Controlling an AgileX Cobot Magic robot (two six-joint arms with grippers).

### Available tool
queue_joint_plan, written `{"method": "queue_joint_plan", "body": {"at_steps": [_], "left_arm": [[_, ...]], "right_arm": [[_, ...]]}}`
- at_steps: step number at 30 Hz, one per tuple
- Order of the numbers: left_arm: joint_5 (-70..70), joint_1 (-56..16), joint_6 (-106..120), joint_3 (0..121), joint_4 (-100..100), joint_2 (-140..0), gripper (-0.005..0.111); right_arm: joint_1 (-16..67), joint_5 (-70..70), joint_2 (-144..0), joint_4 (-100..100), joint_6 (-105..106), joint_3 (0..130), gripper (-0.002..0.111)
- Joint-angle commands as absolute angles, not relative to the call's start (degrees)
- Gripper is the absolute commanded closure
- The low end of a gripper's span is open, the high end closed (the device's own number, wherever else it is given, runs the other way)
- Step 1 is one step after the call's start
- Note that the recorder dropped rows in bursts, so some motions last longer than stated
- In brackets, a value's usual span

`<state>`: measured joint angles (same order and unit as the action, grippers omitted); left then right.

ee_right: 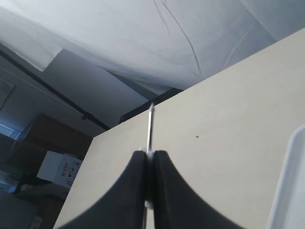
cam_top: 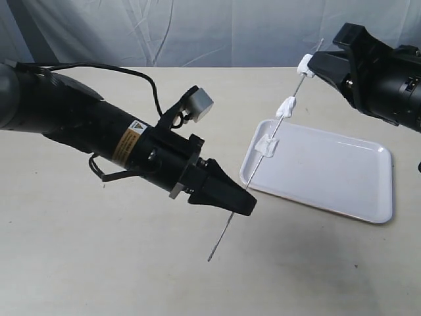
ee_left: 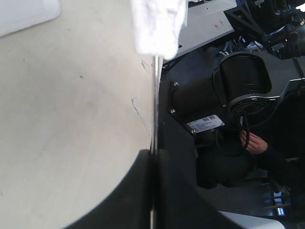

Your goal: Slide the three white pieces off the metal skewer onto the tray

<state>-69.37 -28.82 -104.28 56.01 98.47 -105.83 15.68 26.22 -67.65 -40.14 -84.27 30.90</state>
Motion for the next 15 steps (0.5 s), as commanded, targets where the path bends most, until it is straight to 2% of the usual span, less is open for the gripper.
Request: {"method": "queue_joint_plan", "body": {"at_steps": [1, 15], "left_arm": [[-69.96, -29.14, -103.77, 55.86, 99.95, -105.68, 0.107], [-69.96, -29.14, -103.32, 55.86, 99.95, -105.68, 0.107]], "right_arm": [[15.3, 25.48, -67.56, -34.46, -79.99, 31.25, 0.109], [15.3, 25.31, -67.56, -31.45, -75.26, 31.25, 0.109]]}}
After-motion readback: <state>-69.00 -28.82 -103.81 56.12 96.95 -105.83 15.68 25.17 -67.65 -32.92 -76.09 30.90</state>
